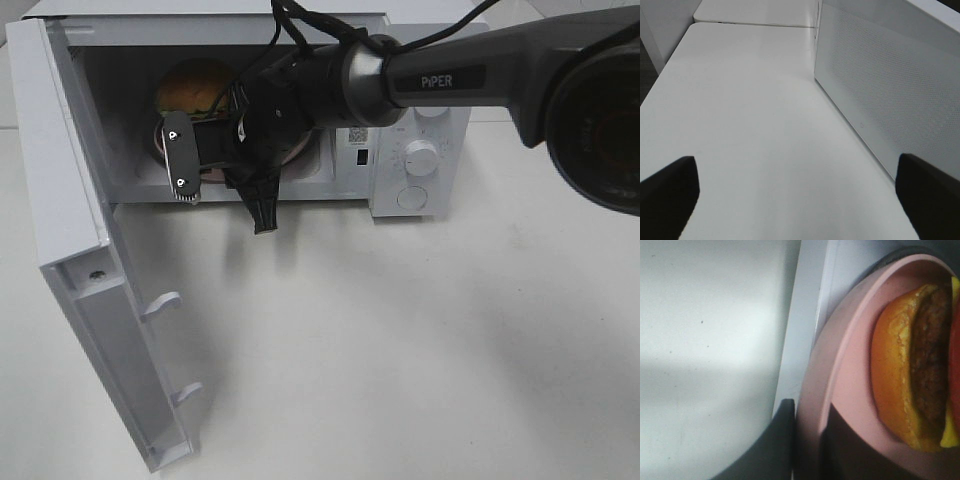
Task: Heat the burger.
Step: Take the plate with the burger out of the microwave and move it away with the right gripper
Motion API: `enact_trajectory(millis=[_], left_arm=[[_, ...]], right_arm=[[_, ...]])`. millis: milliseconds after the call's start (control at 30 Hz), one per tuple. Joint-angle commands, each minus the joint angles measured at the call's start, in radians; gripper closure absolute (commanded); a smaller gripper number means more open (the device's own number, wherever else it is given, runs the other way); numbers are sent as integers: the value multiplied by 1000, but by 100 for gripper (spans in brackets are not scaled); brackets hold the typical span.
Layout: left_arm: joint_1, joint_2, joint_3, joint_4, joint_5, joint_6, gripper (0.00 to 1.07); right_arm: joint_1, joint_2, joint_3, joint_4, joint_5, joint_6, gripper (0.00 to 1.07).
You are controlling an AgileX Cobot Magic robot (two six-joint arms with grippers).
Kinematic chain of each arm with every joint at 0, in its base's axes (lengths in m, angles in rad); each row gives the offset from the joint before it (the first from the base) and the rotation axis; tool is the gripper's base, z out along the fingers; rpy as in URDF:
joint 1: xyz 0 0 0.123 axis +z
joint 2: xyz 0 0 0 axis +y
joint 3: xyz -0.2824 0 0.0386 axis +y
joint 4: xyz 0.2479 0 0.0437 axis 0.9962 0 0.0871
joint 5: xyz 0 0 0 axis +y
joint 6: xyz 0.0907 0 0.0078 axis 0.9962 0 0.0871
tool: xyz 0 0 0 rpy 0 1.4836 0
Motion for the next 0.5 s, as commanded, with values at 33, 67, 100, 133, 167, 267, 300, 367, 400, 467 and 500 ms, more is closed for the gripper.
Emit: enact_trajectory(millis=[33,67,100,133,167,267,300,367,400,467,500], left_arm=[[1,-15,3,-1,2,-2,7],[1,-15,3,-1,2,-2,7],[1,-15,3,-1,2,-2,7],[1,-15,3,-1,2,-2,7],[1,-15,3,-1,2,-2,7],[1,-15,3,-1,2,-2,7],[1,-15,3,-1,2,-2,7],[1,-15,3,-1,2,-2,7],[1,-15,3,-1,2,-2,7],[1,-15,3,-1,2,-2,7],[1,-15,3,-1,2,-2,7]], right_arm=[[2,-55,40,-16,-85,-14,107],[9,-68,61,-17,-106,-14,107],[9,-68,61,-17,-106,-14,107],[9,-91,96,-37,-135,-14,107],[9,-91,96,-37,-135,-14,107],[11,-122,142,-42,-166,-14,107],[21,-143,173,-42,-177,-12,107],[21,-161,202,-42,-191,-10,107],[28,-177,230,-42,-208,-6,107],[32,-186,245,-42,-212,-3,107],[32,-186,245,-42,-212,-3,107]])
